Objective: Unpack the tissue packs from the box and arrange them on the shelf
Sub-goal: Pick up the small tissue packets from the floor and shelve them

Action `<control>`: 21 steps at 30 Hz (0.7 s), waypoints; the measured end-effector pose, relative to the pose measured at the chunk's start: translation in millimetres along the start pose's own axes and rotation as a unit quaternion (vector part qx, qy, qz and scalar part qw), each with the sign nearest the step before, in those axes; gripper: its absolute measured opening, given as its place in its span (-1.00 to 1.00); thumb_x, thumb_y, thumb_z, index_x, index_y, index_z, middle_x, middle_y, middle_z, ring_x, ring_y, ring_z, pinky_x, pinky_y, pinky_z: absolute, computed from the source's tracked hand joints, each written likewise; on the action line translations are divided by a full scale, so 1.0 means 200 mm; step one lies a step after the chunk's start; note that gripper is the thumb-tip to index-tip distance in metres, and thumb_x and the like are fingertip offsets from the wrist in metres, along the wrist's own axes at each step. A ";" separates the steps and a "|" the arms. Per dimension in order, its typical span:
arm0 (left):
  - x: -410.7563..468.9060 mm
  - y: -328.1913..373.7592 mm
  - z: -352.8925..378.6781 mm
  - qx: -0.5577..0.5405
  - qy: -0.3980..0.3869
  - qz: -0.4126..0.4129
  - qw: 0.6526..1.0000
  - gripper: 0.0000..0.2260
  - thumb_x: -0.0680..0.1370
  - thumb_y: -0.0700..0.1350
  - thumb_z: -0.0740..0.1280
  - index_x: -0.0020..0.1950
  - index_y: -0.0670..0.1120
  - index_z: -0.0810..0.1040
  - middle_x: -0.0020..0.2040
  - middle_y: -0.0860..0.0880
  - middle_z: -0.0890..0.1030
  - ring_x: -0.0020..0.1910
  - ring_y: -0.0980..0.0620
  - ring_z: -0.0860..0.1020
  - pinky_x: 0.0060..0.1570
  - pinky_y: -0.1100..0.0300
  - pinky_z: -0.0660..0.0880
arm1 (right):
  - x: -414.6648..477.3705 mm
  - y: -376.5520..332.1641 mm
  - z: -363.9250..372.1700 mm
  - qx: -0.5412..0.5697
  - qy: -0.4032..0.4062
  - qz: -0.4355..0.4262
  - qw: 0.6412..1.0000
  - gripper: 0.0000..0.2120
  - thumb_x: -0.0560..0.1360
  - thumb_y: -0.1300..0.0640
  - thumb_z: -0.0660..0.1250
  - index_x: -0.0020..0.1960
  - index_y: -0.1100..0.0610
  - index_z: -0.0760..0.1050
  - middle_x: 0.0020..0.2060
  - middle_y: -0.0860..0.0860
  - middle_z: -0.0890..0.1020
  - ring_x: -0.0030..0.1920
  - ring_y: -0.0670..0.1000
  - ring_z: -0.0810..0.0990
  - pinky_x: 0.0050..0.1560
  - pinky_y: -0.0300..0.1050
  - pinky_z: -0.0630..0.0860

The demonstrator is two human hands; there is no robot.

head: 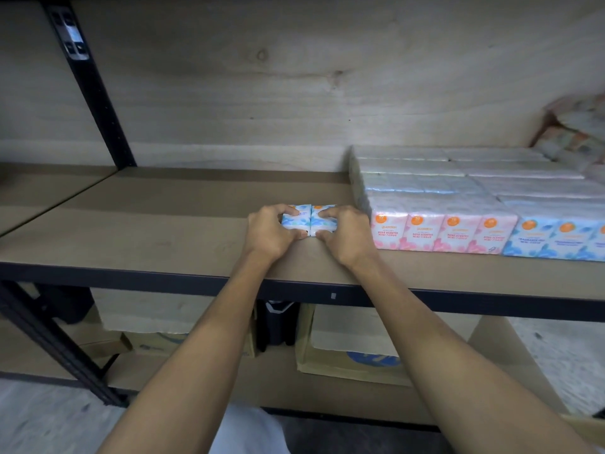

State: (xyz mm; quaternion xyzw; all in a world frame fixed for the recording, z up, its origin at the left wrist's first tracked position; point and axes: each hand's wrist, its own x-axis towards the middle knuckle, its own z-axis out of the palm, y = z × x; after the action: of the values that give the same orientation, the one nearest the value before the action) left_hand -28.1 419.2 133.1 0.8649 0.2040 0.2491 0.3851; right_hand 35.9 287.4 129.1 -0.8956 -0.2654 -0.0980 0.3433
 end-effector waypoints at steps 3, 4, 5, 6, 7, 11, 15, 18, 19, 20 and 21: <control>0.04 -0.01 0.02 -0.001 0.003 0.003 1.000 -0.63 0.30 -0.11 0.59 0.09 -0.03 0.66 0.04 -0.03 0.65 -0.11 0.12 0.48 -0.11 0.47 0.31 | 0.03 0.01 0.02 -0.006 0.003 -0.002 1.000 -0.61 0.42 0.14 0.44 0.24 0.12 0.54 0.24 0.09 0.55 0.24 0.06 0.49 0.28 -0.21 0.31; 0.05 -0.01 0.02 -0.003 0.005 0.003 1.000 -0.63 0.30 -0.11 0.59 0.08 -0.03 0.66 0.04 -0.02 0.65 -0.10 0.12 0.49 -0.12 0.48 0.31 | 0.04 0.02 0.02 -0.007 0.004 -0.003 1.000 -0.61 0.42 0.14 0.43 0.24 0.12 0.54 0.24 0.09 0.55 0.24 0.06 0.48 0.28 -0.21 0.30; 0.06 -0.01 0.02 -0.004 0.007 0.004 1.000 -0.64 0.30 -0.12 0.59 0.08 -0.03 0.66 0.04 -0.02 0.65 -0.10 0.12 0.51 -0.12 0.48 0.31 | 0.05 0.02 0.03 -0.007 0.006 -0.004 1.000 -0.61 0.43 0.14 0.43 0.25 0.12 0.54 0.24 0.09 0.55 0.25 0.06 0.48 0.28 -0.22 0.29; 0.07 -0.02 0.03 -0.005 0.009 0.005 1.000 -0.64 0.30 -0.12 0.60 0.07 -0.03 0.66 0.04 -0.01 0.66 -0.09 0.12 0.52 -0.12 0.48 0.31 | 0.06 0.02 0.03 -0.008 0.007 -0.006 1.000 -0.61 0.43 0.15 0.43 0.25 0.12 0.54 0.24 0.09 0.55 0.25 0.06 0.48 0.28 -0.23 0.28; 0.07 -0.02 0.03 -0.004 0.011 0.006 1.000 -0.64 0.29 -0.13 0.60 0.06 -0.04 0.67 0.05 -0.01 0.66 -0.09 0.12 0.52 -0.12 0.48 0.32 | 0.07 0.02 0.04 -0.010 0.008 -0.009 1.000 -0.61 0.43 0.15 0.43 0.24 0.12 0.54 0.24 0.09 0.56 0.25 0.06 0.48 0.28 -0.23 0.28; 0.10 -0.03 0.04 -0.002 0.019 0.007 1.000 -0.64 0.29 -0.13 0.60 0.07 -0.05 0.66 0.06 -0.02 0.67 -0.11 0.13 0.55 -0.13 0.50 0.33 | 0.09 0.03 0.04 -0.002 0.010 -0.012 1.000 -0.62 0.42 0.16 0.43 0.23 0.13 0.55 0.22 0.08 0.57 0.25 0.06 0.48 0.29 -0.22 0.28; 0.11 -0.04 0.04 0.000 0.014 0.011 1.000 -0.63 0.31 -0.12 0.59 0.09 -0.04 0.66 0.09 -0.03 0.67 -0.03 0.09 0.59 0.00 0.40 0.41 | 0.10 0.03 0.04 -0.001 0.012 -0.015 1.000 -0.62 0.43 0.16 0.43 0.24 0.13 0.55 0.23 0.08 0.57 0.25 0.06 0.48 0.30 -0.22 0.28; 0.11 -0.05 0.04 -0.001 0.010 0.010 1.000 -0.62 0.32 -0.13 0.58 0.12 -0.05 0.65 0.10 -0.04 0.66 -0.07 0.11 0.55 -0.06 0.46 0.36 | 0.10 0.04 0.04 -0.005 0.010 -0.018 1.000 -0.62 0.43 0.16 0.43 0.25 0.13 0.54 0.23 0.08 0.56 0.25 0.06 0.48 0.29 -0.22 0.28; 0.11 -0.05 0.04 -0.002 0.009 0.010 1.000 -0.62 0.33 -0.14 0.58 0.12 -0.06 0.65 0.10 -0.04 0.66 -0.08 0.12 0.54 -0.08 0.49 0.34 | 0.10 0.04 0.04 -0.006 0.011 -0.018 1.000 -0.62 0.43 0.16 0.43 0.25 0.13 0.54 0.23 0.08 0.57 0.25 0.06 0.48 0.29 -0.21 0.28; 0.12 -0.05 0.04 0.000 0.009 0.011 1.000 -0.62 0.33 -0.14 0.58 0.12 -0.06 0.65 0.09 -0.04 0.66 -0.09 0.12 0.53 -0.08 0.49 0.33 | 0.10 0.03 0.04 -0.006 0.011 -0.018 1.000 -0.62 0.43 0.16 0.43 0.25 0.13 0.54 0.23 0.08 0.57 0.25 0.06 0.48 0.30 -0.21 0.29; 0.12 -0.05 0.04 0.001 0.011 0.011 1.000 -0.62 0.33 -0.13 0.58 0.12 -0.05 0.65 0.09 -0.04 0.66 -0.09 0.12 0.53 -0.07 0.48 0.34 | 0.10 0.03 0.04 -0.005 0.012 -0.019 1.000 -0.62 0.43 0.16 0.43 0.25 0.13 0.54 0.23 0.08 0.57 0.25 0.06 0.48 0.30 -0.21 0.29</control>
State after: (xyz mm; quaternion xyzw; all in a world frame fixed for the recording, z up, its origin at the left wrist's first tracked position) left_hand -6.2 433.0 126.9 0.8647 0.1989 0.2623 0.3794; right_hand 55.5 296.3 126.2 -0.8910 -0.2775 -0.1166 0.3398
